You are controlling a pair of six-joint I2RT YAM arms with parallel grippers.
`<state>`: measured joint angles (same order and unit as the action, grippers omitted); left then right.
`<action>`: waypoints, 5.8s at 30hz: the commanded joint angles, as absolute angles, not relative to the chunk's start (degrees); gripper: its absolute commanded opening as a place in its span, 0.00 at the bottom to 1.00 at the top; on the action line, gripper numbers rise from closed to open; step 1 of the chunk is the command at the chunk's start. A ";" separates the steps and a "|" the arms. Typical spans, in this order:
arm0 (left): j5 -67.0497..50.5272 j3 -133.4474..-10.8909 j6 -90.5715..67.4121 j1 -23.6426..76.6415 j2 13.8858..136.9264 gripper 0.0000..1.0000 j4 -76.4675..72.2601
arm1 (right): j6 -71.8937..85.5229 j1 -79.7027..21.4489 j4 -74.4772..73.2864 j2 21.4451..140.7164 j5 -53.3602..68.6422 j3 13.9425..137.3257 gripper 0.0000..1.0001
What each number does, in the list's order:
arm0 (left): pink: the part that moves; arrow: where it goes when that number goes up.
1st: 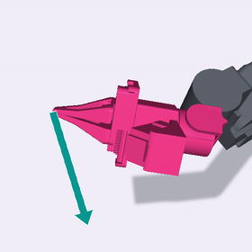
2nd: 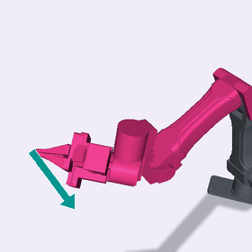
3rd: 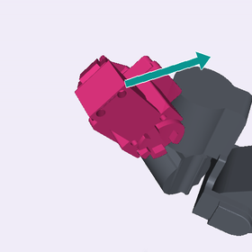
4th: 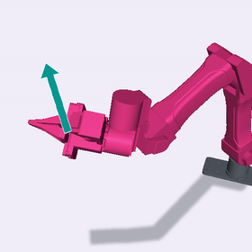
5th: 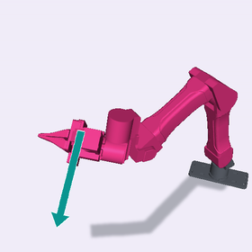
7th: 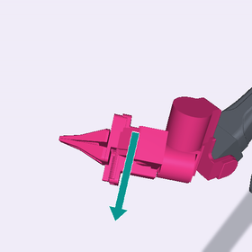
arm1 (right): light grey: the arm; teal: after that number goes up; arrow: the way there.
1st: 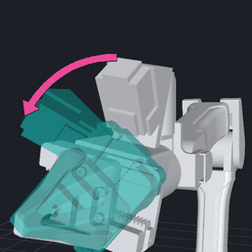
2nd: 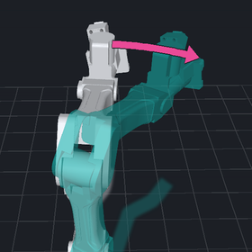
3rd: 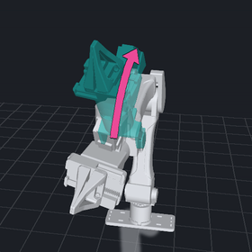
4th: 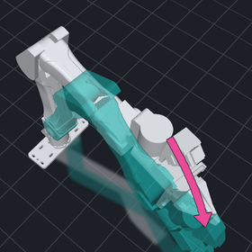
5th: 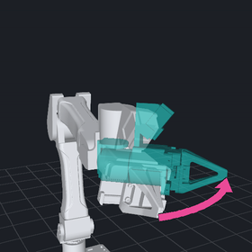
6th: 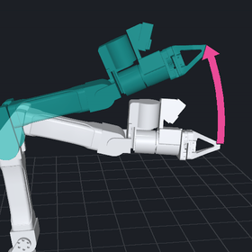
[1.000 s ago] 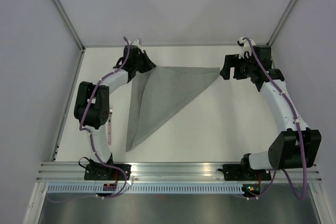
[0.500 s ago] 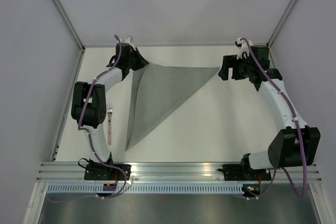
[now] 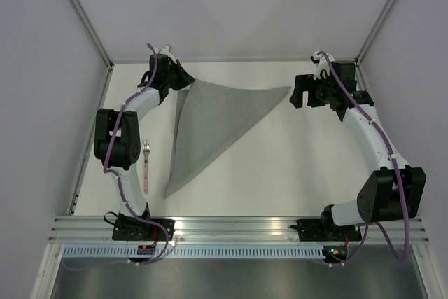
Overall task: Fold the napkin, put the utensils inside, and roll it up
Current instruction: Fold the napkin, then grab a utensil with the left arm, then place the utensil onto the napkin
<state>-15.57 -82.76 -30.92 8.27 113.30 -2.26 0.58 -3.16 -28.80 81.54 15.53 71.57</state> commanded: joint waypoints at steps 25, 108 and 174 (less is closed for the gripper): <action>-18.19 -86.04 -33.40 5.36 114.70 0.02 -2.20 | 0.53 -3.96 -29.18 82.18 13.18 73.39 0.95; 24.61 -42.01 -50.80 4.31 81.56 0.43 36.74 | 0.97 -6.50 -29.44 83.41 17.40 72.42 0.93; -24.79 -92.28 15.29 31.99 116.36 0.02 28.65 | 0.53 -6.50 -27.69 83.76 12.83 71.81 0.93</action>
